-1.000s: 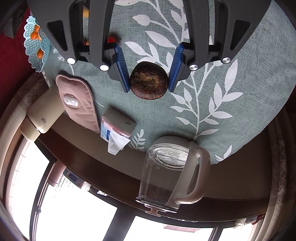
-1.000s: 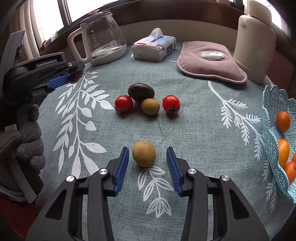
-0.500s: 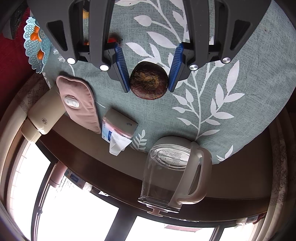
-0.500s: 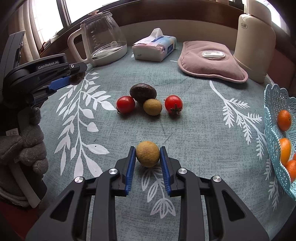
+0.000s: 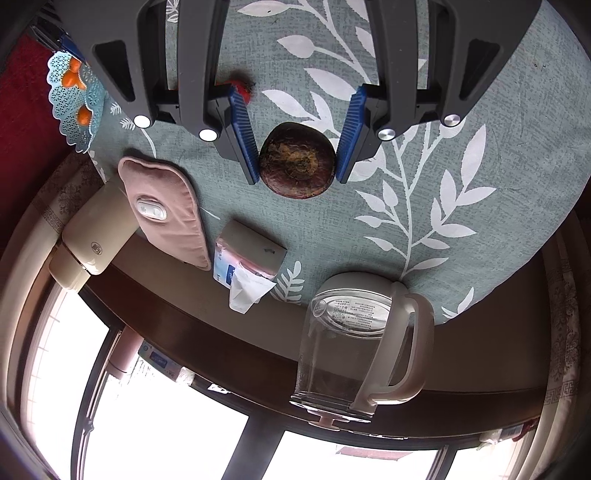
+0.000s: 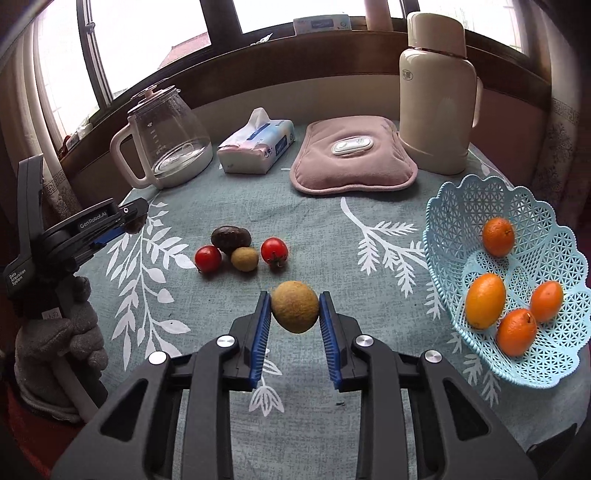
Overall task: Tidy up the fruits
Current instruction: 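Carry the kiwi into the blue basket and open the right gripper while the left holds the passion fruit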
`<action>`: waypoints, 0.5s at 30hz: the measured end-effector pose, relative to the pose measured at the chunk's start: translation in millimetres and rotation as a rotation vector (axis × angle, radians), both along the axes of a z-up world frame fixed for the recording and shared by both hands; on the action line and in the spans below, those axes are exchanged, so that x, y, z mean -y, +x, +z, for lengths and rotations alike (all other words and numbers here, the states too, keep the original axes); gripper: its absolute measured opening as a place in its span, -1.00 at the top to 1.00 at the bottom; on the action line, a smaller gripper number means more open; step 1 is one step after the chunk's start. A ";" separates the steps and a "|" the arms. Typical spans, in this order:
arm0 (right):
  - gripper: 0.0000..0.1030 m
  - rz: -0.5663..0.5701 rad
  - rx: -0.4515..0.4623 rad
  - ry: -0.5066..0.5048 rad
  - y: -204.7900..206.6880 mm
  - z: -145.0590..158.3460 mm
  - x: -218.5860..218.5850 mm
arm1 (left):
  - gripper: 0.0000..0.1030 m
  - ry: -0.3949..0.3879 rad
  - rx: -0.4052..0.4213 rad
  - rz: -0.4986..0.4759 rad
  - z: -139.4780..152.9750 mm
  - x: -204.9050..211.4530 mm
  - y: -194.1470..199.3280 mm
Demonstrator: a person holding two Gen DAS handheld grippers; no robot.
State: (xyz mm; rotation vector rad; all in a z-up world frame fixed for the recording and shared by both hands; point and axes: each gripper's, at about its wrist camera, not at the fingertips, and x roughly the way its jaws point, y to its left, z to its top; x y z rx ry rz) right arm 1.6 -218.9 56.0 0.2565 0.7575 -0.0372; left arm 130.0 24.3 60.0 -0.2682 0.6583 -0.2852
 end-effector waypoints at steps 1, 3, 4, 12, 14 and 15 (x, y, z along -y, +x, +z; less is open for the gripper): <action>0.47 -0.020 0.004 0.003 -3.1 1.7 7.4 | 0.17 0.002 0.001 -0.004 0.0 1.9 -0.7; 0.47 -0.056 0.010 0.008 -9.8 4.7 21.0 | 0.17 0.006 0.003 -0.014 0.0 4.9 -1.9; 0.47 -0.076 0.013 0.011 -13.3 5.8 28.2 | 0.17 0.008 0.004 -0.017 0.1 6.1 -2.5; 0.47 -0.224 0.017 0.015 -42.6 5.5 80.4 | 0.17 0.012 0.015 -0.044 3.0 14.0 -9.4; 0.47 -0.259 0.018 0.013 -49.7 5.5 92.1 | 0.17 0.014 0.022 -0.057 4.6 17.6 -12.3; 0.47 -0.275 0.019 0.012 -52.8 6.0 97.3 | 0.17 0.016 0.024 -0.063 5.3 19.4 -13.8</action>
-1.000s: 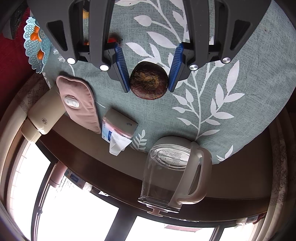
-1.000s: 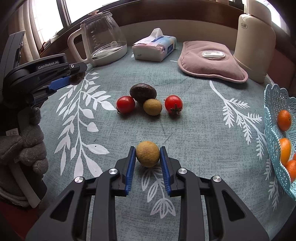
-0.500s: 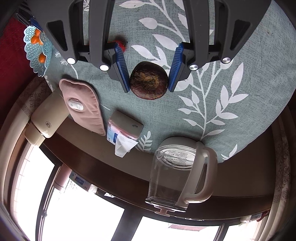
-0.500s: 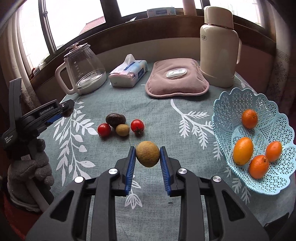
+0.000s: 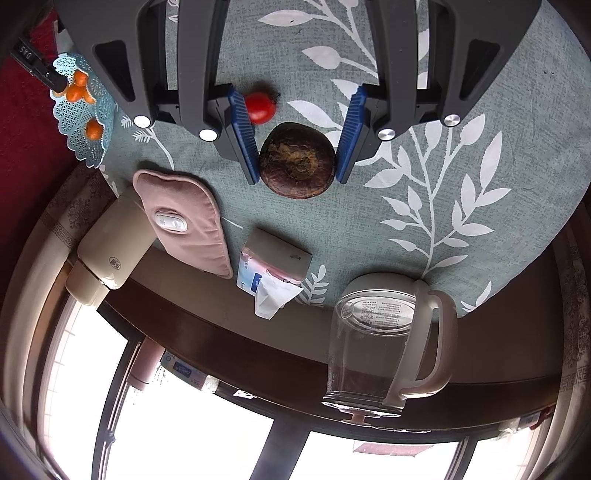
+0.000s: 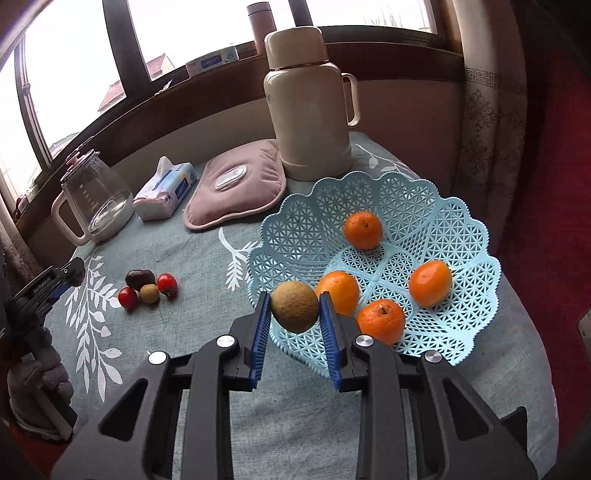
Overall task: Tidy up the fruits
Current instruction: 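Carry the kiwi into the blue basket and open the right gripper while the left holds the passion fruit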
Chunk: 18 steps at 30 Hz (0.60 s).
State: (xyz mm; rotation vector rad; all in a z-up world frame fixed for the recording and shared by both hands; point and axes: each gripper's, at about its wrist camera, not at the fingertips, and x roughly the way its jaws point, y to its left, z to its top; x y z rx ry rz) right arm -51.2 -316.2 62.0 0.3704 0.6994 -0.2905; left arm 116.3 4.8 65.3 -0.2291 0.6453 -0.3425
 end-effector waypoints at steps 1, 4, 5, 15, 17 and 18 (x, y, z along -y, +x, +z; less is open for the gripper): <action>0.47 -0.014 0.001 -0.002 -2.6 0.6 4.6 | 0.17 0.002 0.003 -0.005 0.6 2.0 -1.4; 0.47 -0.058 0.004 -0.012 -12.2 2.6 19.1 | 0.17 0.006 0.009 -0.023 1.5 7.2 -6.3; 0.47 -0.073 0.004 -0.014 -15.2 3.0 23.5 | 0.17 0.007 0.011 -0.028 1.8 9.0 -7.6; 0.47 -0.204 0.001 0.006 -42.2 -0.5 67.5 | 0.17 0.026 0.012 -0.076 -0.9 23.8 -15.8; 0.47 -0.211 -0.002 0.017 -42.4 -3.5 71.0 | 0.17 0.029 0.012 -0.082 -1.3 25.9 -16.7; 0.47 -0.213 -0.005 0.018 -41.9 -5.0 71.5 | 0.17 0.030 0.012 -0.084 -1.5 26.6 -17.0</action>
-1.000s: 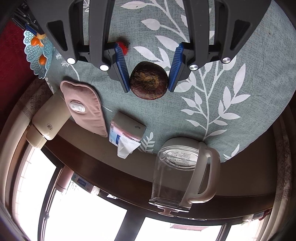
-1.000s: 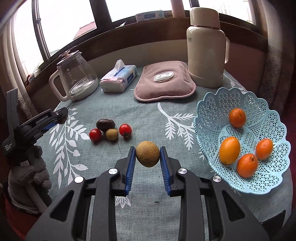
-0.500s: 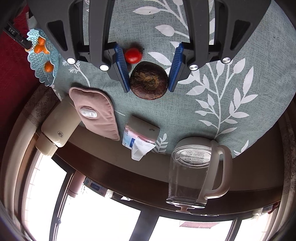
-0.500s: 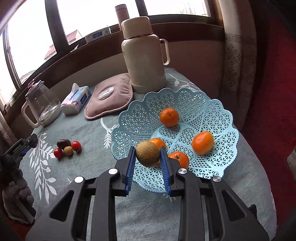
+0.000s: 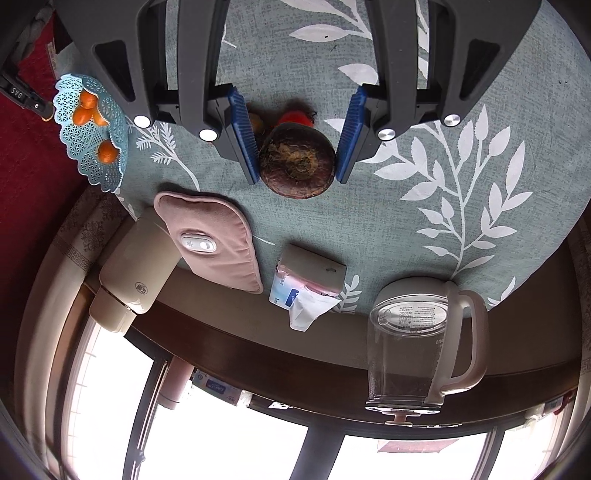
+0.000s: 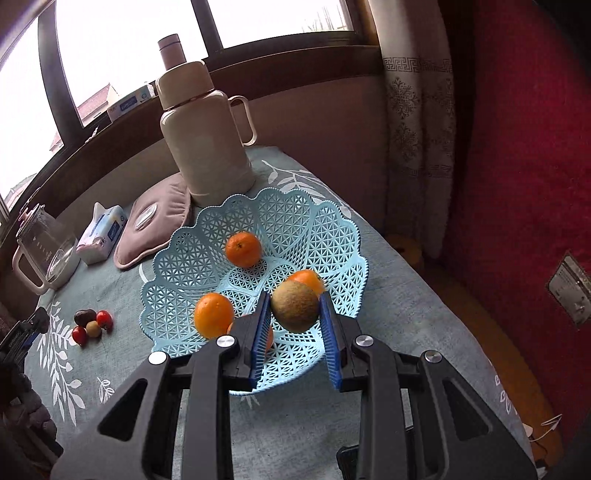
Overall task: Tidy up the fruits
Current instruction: 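Carry the kiwi into the blue basket and open the right gripper while the left holds the passion fruit, then lift the open right gripper from the basket while the left carries the passion fruit toward it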
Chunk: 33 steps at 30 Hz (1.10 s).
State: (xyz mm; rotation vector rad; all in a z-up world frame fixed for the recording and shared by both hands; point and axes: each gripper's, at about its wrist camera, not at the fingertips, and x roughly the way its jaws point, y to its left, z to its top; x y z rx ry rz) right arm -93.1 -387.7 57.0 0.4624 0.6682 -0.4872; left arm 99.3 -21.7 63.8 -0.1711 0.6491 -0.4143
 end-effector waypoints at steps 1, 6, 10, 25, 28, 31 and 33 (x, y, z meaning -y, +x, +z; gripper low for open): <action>0.47 -0.001 -0.003 0.001 0.2 -1.3 -0.1 | 0.17 0.001 0.000 -0.002 -0.3 0.6 -0.4; 0.46 0.003 -0.013 0.009 2.3 -6.5 -1.8 | 0.17 0.003 -0.001 -0.007 -1.0 1.9 -0.7; 0.33 -0.011 -0.006 0.021 -0.4 -6.9 0.9 | 0.17 0.002 -0.003 -0.006 -1.2 1.0 -0.6; 0.01 -0.015 0.053 0.004 -20.0 2.1 -6.5 | 0.17 0.020 0.013 -0.024 2.0 9.7 -6.0; -0.02 -0.018 0.067 0.001 -27.2 3.5 -6.0 | 0.17 0.030 0.012 -0.043 2.3 16.5 -10.5; -0.14 -0.032 0.084 0.013 -36.7 2.9 -2.2 | 0.17 0.048 0.014 -0.069 2.3 26.4 -17.4; -0.15 -0.040 0.092 0.022 -41.7 1.4 1.2 | 0.17 0.056 0.011 -0.090 1.9 33.4 -23.1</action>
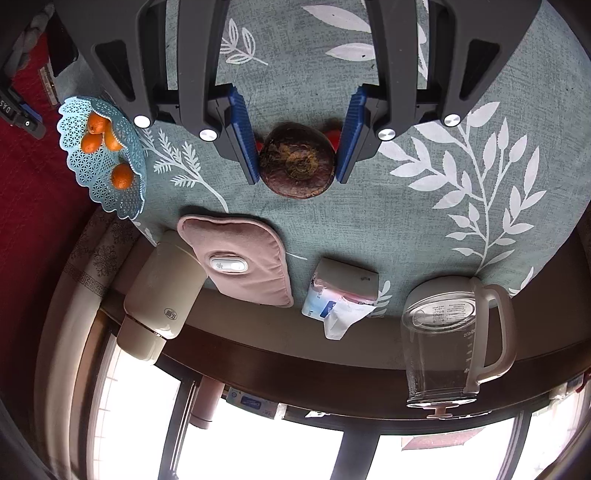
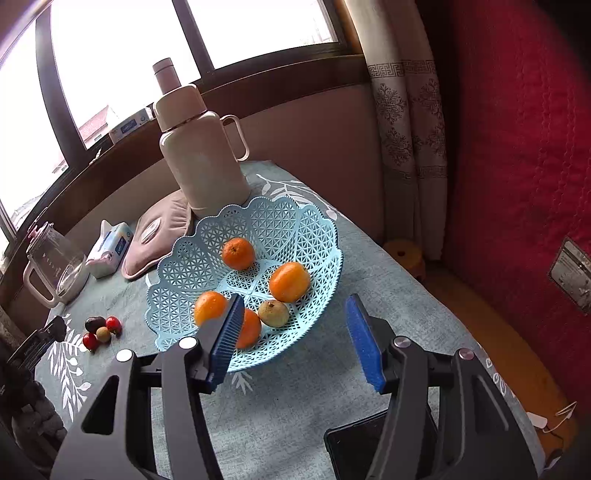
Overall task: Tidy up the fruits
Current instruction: 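Lift the open right gripper from the basket while the left carries the passion fruit toward it, then lower the passion fruit into the blue basket and open the left gripper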
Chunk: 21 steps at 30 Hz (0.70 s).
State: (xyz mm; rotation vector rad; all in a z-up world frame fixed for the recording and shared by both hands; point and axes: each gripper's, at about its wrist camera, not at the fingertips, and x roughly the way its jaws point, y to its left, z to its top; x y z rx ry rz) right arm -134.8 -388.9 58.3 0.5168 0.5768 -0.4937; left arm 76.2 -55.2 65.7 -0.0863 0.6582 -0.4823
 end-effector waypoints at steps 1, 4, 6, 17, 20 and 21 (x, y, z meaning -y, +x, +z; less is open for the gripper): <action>-0.15 -0.004 0.004 0.005 -2.7 -1.0 1.9 | 0.17 0.003 -0.002 -0.011 0.0 3.9 -2.6; -0.15 -0.008 0.010 0.016 -8.8 -4.4 4.9 | 0.17 0.010 -0.008 -0.044 -0.1 17.1 -11.2; -0.19 -0.005 0.013 0.017 -11.7 -6.3 5.5 | 0.17 0.012 -0.015 -0.069 -0.2 27.5 -16.8; -0.33 0.028 0.039 0.030 -18.8 -11.7 13.9 | 0.17 0.046 -0.016 -0.212 4.3 94.5 -47.1; -0.34 0.039 0.043 0.027 -19.1 -12.0 14.8 | 0.17 0.047 -0.022 -0.247 4.9 110.0 -53.7; -0.34 0.043 0.044 0.026 -18.8 -12.1 14.8 | 0.17 0.048 -0.022 -0.256 4.8 114.8 -55.3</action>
